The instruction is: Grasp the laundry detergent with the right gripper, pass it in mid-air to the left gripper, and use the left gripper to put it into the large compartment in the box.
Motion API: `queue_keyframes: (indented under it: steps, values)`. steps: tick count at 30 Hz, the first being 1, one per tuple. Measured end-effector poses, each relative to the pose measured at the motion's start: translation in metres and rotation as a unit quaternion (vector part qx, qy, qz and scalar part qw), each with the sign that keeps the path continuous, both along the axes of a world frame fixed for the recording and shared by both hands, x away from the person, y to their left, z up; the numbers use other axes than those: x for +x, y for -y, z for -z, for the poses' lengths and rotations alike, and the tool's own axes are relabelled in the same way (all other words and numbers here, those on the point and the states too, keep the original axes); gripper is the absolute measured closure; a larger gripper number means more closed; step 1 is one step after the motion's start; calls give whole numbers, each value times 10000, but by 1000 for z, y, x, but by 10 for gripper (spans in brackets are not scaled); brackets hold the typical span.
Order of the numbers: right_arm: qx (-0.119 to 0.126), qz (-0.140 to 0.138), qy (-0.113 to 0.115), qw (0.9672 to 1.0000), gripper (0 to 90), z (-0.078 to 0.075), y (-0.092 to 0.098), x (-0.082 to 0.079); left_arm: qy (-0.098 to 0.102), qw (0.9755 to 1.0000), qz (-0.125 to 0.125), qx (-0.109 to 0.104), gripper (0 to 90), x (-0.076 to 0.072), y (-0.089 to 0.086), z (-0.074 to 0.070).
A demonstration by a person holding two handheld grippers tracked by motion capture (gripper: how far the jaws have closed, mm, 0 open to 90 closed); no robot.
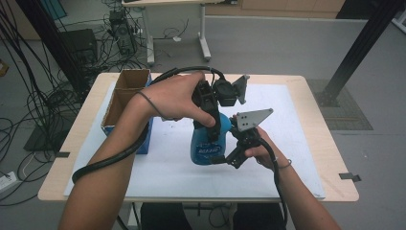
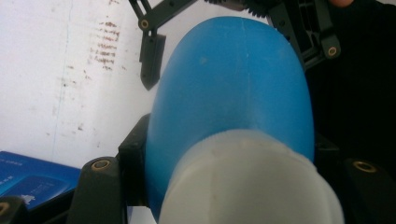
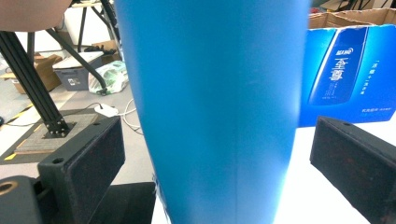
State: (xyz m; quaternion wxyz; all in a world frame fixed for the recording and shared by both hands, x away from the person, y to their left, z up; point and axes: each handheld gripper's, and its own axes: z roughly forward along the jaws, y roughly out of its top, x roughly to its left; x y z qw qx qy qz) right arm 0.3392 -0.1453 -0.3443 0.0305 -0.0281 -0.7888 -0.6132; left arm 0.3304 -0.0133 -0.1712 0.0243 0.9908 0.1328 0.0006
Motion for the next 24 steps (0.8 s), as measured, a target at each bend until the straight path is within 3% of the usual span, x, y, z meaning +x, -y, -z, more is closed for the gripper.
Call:
queue_keyframes:
  steps: [10,24]
  values:
    - [-47,55,-54,10000,38,1,11,1,16,9999,-97,-45,373,3,-6,1]
    - [-179,227,-131,9995,44,2,41,2,-65,9996,-253,-48,373,5,-20,1]
